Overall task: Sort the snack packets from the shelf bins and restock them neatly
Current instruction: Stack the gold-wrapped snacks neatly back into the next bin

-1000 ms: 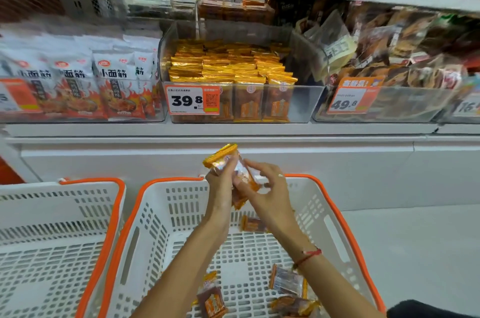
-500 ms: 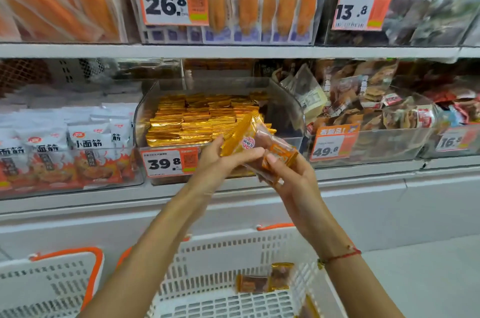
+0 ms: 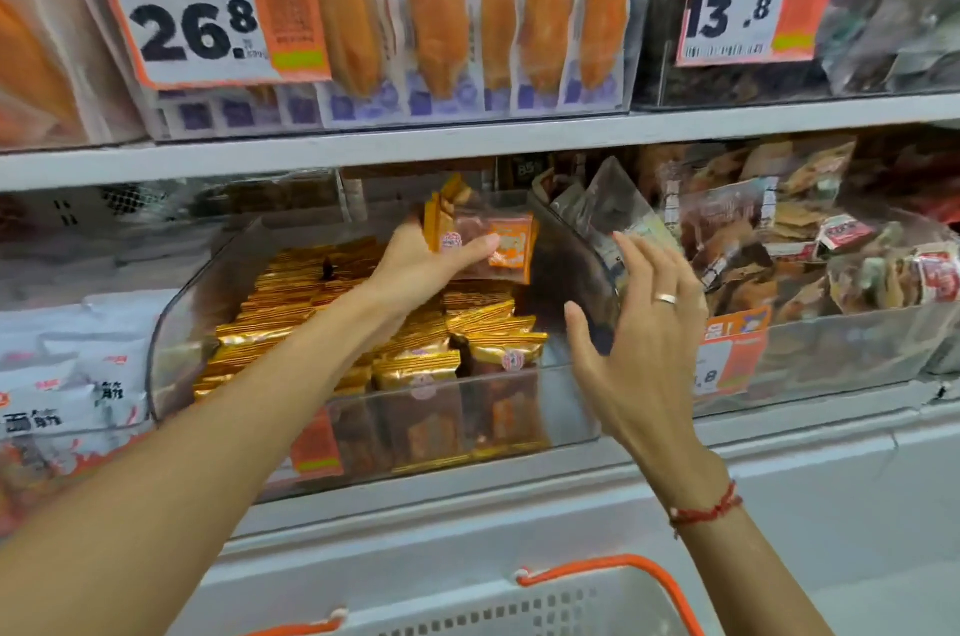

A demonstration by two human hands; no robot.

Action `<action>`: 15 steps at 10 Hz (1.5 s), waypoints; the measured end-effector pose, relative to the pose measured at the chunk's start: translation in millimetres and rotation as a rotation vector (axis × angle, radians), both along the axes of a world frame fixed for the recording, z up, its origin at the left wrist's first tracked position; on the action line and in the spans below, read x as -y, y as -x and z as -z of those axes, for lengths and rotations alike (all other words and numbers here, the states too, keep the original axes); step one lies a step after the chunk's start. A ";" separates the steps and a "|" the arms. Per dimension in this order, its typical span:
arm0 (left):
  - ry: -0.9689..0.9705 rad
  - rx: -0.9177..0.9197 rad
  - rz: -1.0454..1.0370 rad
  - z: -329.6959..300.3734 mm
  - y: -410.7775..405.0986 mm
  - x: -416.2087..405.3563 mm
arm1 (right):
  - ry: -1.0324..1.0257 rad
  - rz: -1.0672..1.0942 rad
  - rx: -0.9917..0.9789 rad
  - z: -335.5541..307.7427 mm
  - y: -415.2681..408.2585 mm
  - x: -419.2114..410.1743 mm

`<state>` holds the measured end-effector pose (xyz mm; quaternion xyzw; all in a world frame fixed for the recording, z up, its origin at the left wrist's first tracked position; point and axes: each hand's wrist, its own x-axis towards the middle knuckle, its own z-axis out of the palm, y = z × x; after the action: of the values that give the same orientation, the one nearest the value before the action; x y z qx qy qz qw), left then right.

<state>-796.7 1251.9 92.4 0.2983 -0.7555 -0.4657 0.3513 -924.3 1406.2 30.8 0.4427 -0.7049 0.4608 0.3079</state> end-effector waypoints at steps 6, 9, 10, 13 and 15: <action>0.356 0.872 0.139 15.3 94.5 56.3 | -0.016 0.074 -0.121 14.0 8.4 7.5; 0.383 0.879 0.139 6.7 86.1 73.9 | -0.037 0.078 -0.118 15.2 8.5 7.7; 0.386 0.822 0.185 3.4 85.4 74.2 | -0.036 0.077 -0.116 15.2 8.6 7.1; 0.586 0.751 -0.001 16.3 84.9 79.3 | -0.064 0.091 -0.123 18.4 6.6 5.3; 0.297 0.832 0.096 3.9 71.7 61.1 | -0.213 0.102 -0.104 14.0 4.1 -3.4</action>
<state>-868.4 1190.7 88.5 0.3712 -0.9043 -0.2081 0.0341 -928.5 1409.5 16.8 0.4598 -0.7544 0.3435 0.3184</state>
